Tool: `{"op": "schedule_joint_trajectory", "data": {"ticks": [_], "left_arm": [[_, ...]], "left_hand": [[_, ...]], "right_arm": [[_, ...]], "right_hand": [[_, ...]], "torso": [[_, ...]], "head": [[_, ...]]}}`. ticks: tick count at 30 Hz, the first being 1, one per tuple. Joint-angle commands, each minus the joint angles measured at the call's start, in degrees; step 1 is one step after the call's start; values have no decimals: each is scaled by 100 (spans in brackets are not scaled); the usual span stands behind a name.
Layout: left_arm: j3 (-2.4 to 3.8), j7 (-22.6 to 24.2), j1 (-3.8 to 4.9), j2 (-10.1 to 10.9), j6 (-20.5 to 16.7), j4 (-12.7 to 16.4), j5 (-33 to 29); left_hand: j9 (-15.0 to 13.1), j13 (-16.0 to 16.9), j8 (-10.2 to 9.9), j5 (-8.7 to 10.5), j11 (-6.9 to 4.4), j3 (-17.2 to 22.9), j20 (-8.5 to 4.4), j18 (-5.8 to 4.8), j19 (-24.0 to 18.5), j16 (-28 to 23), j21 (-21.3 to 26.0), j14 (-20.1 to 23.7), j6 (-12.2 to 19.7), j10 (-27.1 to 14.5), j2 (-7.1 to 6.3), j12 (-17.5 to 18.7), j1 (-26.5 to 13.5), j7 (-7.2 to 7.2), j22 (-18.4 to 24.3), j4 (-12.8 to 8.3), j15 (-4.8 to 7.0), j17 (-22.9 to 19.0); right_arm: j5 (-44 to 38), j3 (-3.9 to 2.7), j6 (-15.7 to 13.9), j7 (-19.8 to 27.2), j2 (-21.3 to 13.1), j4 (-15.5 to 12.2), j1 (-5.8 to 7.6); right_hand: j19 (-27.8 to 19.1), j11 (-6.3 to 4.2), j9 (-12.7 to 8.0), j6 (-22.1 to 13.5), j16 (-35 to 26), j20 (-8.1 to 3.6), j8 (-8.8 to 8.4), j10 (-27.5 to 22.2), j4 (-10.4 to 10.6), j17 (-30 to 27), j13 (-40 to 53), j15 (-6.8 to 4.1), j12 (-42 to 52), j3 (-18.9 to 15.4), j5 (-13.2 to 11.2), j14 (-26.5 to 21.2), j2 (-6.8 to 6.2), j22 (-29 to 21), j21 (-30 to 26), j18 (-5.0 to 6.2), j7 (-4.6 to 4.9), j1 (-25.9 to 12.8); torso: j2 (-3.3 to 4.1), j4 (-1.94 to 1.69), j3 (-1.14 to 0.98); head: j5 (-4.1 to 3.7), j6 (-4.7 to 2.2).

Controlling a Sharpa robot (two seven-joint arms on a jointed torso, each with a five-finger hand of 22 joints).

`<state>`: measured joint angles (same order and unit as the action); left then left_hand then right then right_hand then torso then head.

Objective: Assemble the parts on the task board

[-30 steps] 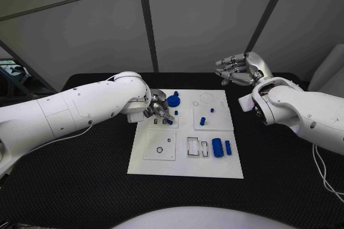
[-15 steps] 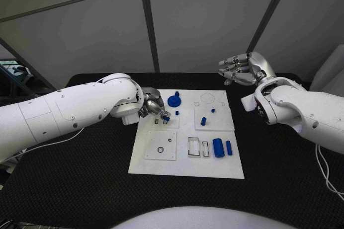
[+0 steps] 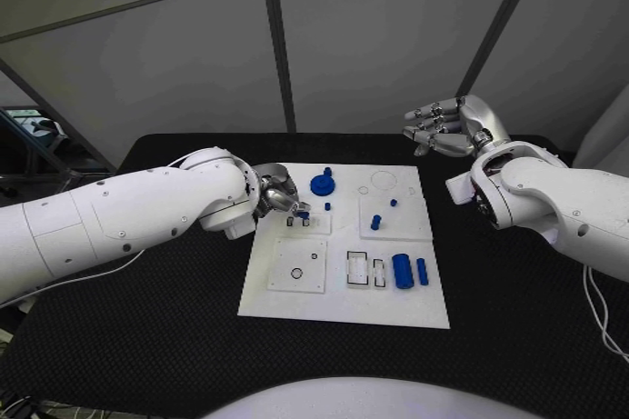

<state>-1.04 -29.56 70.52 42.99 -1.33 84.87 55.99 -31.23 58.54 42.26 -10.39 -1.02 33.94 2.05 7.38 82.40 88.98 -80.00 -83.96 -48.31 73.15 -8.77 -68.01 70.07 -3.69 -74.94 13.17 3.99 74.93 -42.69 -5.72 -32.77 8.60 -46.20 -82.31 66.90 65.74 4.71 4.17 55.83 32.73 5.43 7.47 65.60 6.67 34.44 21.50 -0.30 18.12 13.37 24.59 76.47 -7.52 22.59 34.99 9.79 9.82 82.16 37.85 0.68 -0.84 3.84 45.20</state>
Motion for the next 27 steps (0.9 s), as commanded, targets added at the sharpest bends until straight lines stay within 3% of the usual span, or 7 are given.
{"op": "schedule_joint_trajectory", "data": {"ticks": [1, 5, 11, 27], "left_arm": [[0, 44, -82, 1, -694, 50, 513], [0, 41, -161, -19, -900, 70, 711], [0, 10, -209, -41, -897, 71, 954], [-1, -57, -250, -116, -378, 32, 1184]], "left_hand": [[-16, 10, 26, -37, 2, 1049, 3, -408, 52, -29, -15, -549, 2, 45, -8, -4, -54, 40, -119, -992, 32, 1324], [-26, 23, 35, -37, -1, 1080, 1, -410, 59, -35, -22, -547, -3, 61, -20, -13, -74, 43, -131, -1008, 35, 1316], [-32, 18, 39, -37, -3, 1097, -1, -410, 59, -38, -20, -546, -6, 63, -27, -11, -85, 45, -130, -1017, 37, 1311], [-44, 9, 46, -37, -7, 1138, -5, -408, 58, -42, -16, -544, -8, 67, -44, -3, -104, 48, -128, -1046, 42, 1306]], "right_arm": [[-69, -5, 52, 12, -10, -8, 10], [-153, -5, 71, 8, -16, -12, 10], [-197, -5, 93, 4, -13, -15, 10], [-231, -4, 190, 18, 15, -3, 10]], "right_hand": [[9, -1, -3, -51, -12, 24, 25, -45, -9, -6, -8, 28, 30, 5, 32, -2, 13, -7, -23, 61, -10, -70], [9, 0, -3, -56, -16, 25, 24, -49, -8, -6, -10, 29, 32, 3, 31, -3, 10, -10, -27, 61, -9, -76], [8, 3, -5, -68, -24, 29, 23, -58, -2, -7, -17, 33, 35, -1, 29, -5, 6, -16, -39, 61, -7, -91], [9, 12, -5, -91, -46, 42, 26, -79, 40, -6, -37, 44, 48, -14, 29, -7, 11, -39, -75, 61, -1, -160]], "torso": [[0, 1, -10], [11, 0, 6], [9, -1, 3], [13, -4, 5]], "head": [[13, -2], [5, -11], [0, -11], [-13, 1]]}}
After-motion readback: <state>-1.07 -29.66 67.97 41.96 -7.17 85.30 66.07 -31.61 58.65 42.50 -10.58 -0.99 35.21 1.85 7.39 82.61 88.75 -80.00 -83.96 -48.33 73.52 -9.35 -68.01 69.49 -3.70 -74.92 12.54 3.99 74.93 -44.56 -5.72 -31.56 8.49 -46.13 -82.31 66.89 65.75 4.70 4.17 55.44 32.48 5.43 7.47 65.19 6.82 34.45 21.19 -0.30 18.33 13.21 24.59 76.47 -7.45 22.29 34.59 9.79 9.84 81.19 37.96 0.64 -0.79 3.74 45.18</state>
